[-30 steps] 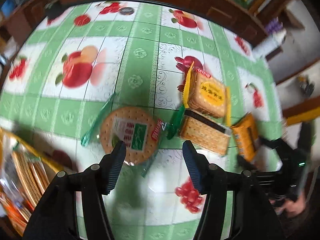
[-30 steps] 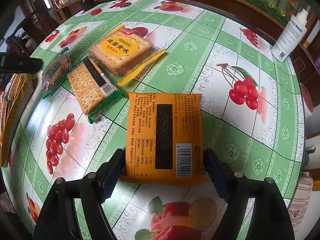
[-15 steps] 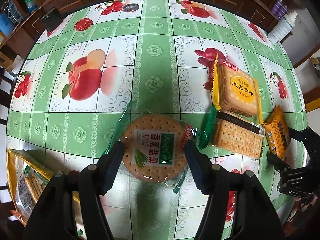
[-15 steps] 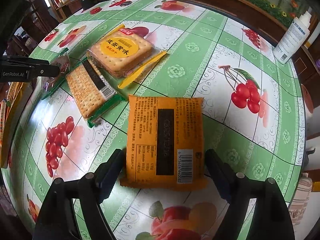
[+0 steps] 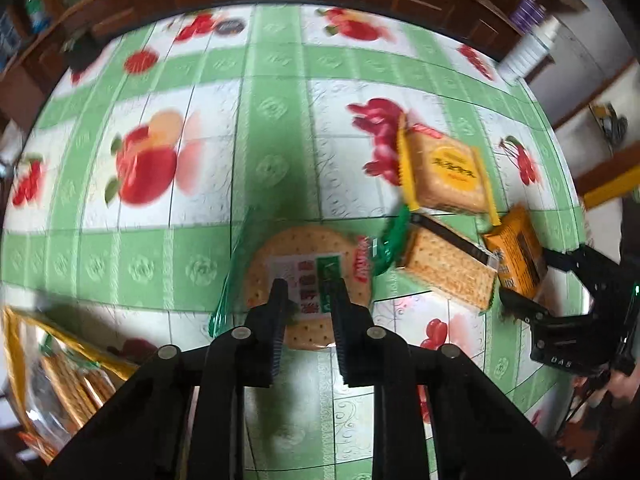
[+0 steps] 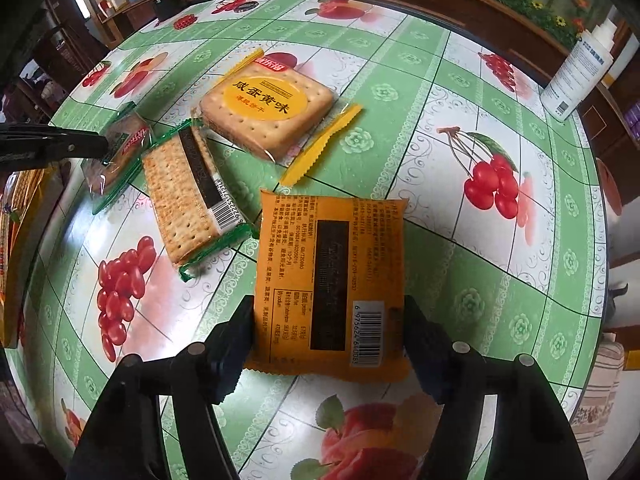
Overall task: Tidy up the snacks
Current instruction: 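Grasp the round XiangCong cracker pack with left tool while right holds the orange pack, then lift the round XiangCong pack with left tool while right lifts the orange pack, then carry the XiangCong pack in left tool toward the tray while right carries the orange pack, then lower the XiangCong pack into the yellow tray with left tool while right lowers the orange pack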
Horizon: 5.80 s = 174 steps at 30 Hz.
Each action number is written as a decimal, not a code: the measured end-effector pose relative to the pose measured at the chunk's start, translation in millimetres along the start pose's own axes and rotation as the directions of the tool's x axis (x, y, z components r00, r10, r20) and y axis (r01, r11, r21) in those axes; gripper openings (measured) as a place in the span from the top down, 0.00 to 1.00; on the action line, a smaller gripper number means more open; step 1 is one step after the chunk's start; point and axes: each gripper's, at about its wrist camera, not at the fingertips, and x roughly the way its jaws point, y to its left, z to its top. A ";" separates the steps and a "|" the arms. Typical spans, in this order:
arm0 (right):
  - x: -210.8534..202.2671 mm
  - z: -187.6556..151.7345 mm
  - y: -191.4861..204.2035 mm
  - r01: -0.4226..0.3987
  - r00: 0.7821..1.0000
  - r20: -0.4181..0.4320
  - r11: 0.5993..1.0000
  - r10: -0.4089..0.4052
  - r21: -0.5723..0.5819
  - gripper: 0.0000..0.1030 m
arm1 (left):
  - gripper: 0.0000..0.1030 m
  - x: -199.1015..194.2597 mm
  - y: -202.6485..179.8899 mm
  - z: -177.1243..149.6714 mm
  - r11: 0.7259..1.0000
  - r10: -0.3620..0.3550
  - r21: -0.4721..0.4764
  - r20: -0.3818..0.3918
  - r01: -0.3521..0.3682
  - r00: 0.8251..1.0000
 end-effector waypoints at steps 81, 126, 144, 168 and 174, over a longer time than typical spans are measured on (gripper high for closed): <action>-49.7 -138.7 79.9 -0.055 0.998 0.039 0.979 0.048 0.194 0.31 | 0.29 -23.5 -26.8 -197.4 0.989 0.136 -0.076 0.112 -0.128 0.984; -48.5 -138.9 114.6 -0.116 0.993 -0.008 0.979 0.119 0.165 0.31 | 0.13 -3.8 -5.8 -177.5 0.979 -0.133 -0.170 -0.100 0.114 0.986; -43.8 -138.9 112.1 -0.124 0.991 -0.025 0.980 0.129 0.156 0.31 | 0.00 12.7 -62.1 -174.4 0.996 -0.022 -0.094 -0.108 0.011 0.994; -50.4 -151.0 120.5 -0.107 0.994 0.012 0.980 0.107 0.166 0.31 | 0.87 -5.6 -66.2 -200.3 0.967 -0.217 -0.152 -0.072 0.205 0.973; -64.0 -152.5 132.4 -0.123 0.992 0.032 0.984 0.120 0.132 0.31 | 0.87 -24.5 -53.3 -217.4 0.976 -0.187 -0.121 -0.047 0.180 0.981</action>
